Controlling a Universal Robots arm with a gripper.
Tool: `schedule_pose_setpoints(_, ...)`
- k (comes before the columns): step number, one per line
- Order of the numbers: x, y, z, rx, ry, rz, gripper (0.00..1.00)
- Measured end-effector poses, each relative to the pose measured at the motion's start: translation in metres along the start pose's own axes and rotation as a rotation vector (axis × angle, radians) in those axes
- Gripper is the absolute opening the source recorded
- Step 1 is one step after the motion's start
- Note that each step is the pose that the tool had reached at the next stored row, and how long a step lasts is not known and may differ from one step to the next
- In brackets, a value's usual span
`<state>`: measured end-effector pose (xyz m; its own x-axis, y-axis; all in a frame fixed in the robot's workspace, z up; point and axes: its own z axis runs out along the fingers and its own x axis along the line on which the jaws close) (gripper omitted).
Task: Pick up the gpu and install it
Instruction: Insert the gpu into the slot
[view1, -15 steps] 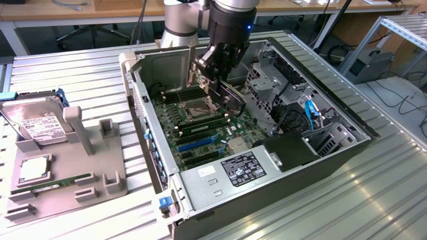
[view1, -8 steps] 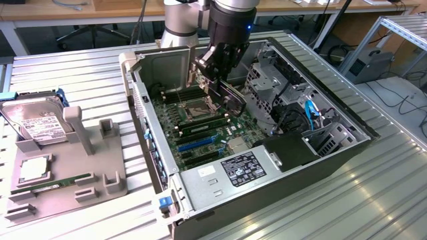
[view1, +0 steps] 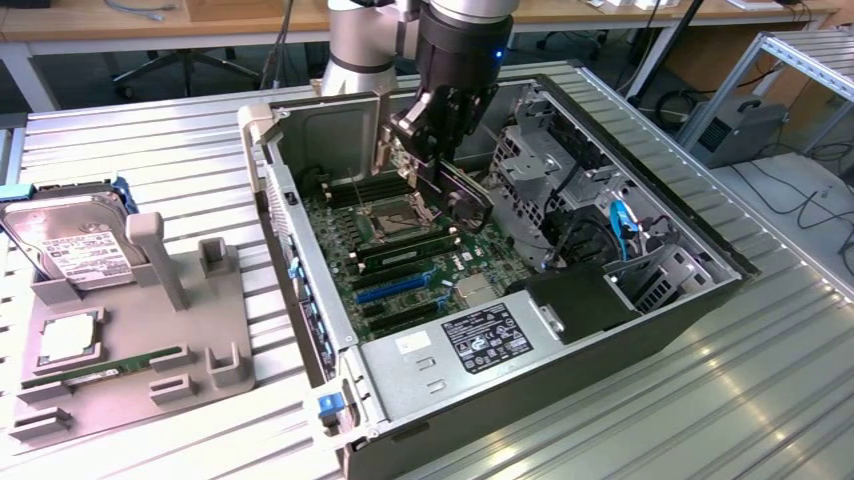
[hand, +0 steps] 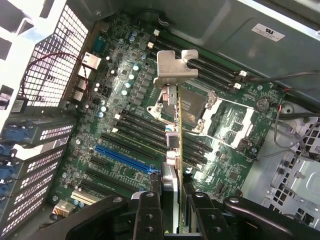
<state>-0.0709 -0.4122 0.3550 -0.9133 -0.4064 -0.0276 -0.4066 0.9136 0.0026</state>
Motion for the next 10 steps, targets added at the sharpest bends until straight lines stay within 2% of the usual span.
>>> schedule_pose_setpoints(10, 0.0, 0.0, 0.0, -0.0004, 0.0001, -0.016, 0.27)
